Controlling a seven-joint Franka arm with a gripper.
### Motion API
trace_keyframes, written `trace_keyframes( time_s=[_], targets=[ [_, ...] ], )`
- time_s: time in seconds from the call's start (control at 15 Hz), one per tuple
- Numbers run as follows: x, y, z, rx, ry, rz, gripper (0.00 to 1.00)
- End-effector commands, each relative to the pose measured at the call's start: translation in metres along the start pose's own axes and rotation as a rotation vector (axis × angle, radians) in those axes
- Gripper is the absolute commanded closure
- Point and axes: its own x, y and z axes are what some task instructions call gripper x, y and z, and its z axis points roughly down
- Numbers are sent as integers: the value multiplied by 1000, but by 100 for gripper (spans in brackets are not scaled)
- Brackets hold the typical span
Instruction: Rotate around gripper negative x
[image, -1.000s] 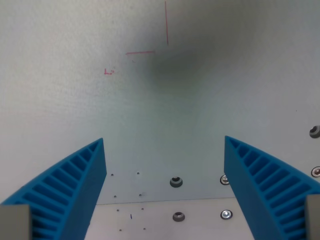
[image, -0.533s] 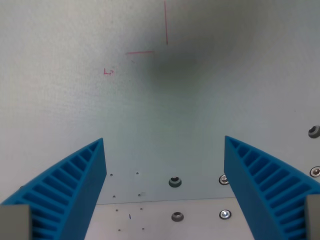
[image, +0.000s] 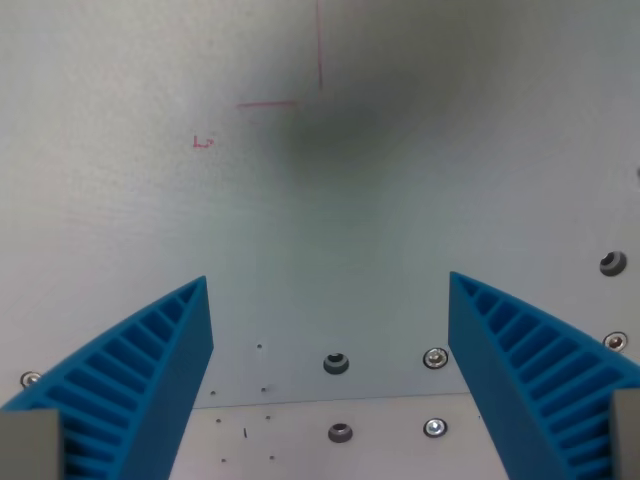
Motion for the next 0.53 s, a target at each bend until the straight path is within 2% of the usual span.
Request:
trace_keyframes(
  time_s=[0.07, 0.53],
  targets=[
    [0, -3, -1, -158, 5, 13, 0],
    [0, -3, -1, -240, 4, 13, 0]
  ],
)
